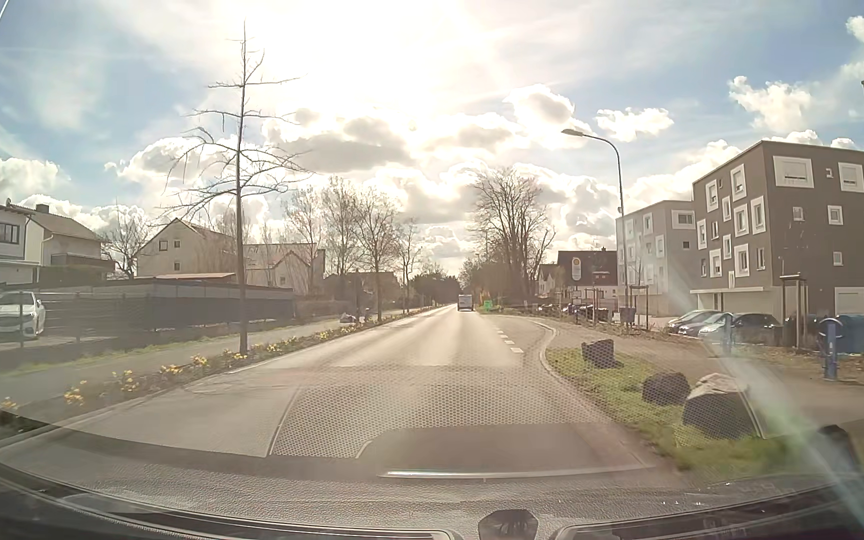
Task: Follow the waypoints while adhering to traffic rules and regulations
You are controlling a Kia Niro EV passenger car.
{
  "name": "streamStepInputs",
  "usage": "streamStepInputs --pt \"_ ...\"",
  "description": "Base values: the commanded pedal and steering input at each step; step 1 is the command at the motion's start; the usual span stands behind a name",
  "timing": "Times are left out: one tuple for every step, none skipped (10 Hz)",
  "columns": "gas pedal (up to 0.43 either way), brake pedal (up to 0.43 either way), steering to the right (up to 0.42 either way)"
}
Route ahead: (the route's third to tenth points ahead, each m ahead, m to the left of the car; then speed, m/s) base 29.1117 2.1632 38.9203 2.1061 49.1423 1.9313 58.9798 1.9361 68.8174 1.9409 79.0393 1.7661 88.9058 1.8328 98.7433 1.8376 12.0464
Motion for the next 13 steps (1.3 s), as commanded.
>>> streamStepInputs --pt "0.157 0.000 0.000" --pt "0.169 0.000 0.000" --pt "0.169 0.000 0.000" --pt "0.157 0.000 0.000" --pt "0.157 0.000 0.001" --pt "0.157 0.000 0.001" --pt "0.157 0.000 0.002" --pt "0.150 0.000 0.002" --pt "0.157 0.000 0.003" --pt "0.157 0.000 0.003" --pt "0.157 0.000 0.002" --pt "0.157 0.000 0.002" --pt "0.157 0.000 0.001"
